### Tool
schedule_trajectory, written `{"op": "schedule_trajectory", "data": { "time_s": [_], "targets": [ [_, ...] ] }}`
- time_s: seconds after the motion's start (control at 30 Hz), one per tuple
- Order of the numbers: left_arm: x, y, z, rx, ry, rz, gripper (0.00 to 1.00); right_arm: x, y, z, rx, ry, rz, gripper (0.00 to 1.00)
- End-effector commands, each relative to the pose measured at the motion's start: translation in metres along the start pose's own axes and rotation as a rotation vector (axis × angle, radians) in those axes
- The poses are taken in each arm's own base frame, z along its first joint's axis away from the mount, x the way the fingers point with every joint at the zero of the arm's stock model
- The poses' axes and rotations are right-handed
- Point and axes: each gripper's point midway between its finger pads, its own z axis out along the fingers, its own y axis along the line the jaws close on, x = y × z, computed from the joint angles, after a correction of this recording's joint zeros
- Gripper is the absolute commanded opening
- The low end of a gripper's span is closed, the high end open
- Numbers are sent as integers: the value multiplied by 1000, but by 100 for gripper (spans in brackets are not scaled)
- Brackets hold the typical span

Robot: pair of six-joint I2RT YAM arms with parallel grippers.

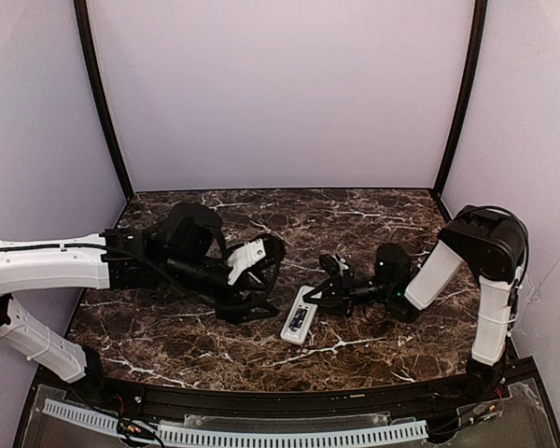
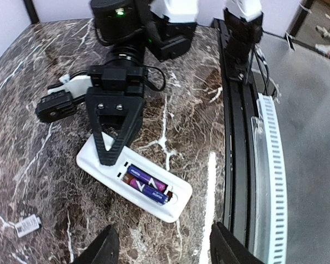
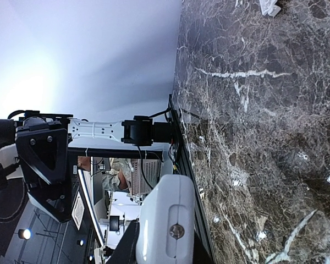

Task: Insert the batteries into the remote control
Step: Load the battery into the battery compartment.

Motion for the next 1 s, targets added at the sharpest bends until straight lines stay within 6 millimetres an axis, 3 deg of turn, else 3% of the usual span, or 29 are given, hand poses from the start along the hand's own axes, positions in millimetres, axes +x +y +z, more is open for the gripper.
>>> {"op": "schedule_trajectory", "data": {
  "time_s": [0.0,0.17,0.53,0.97],
  "targets": [
    [11,-25,10,121,-10,241,54,7,26,2,-58,48,-78,0],
    [22,-33,24,136,17,356,39,10,30,3,-64,72,-88,0],
    [34,-52,43,205,37,567,24,18,35,8,-67,119,-105,0],
    [30,-44,54,181,58,594,22,21,33,13,-56,133,-109,0]
  ]
}}
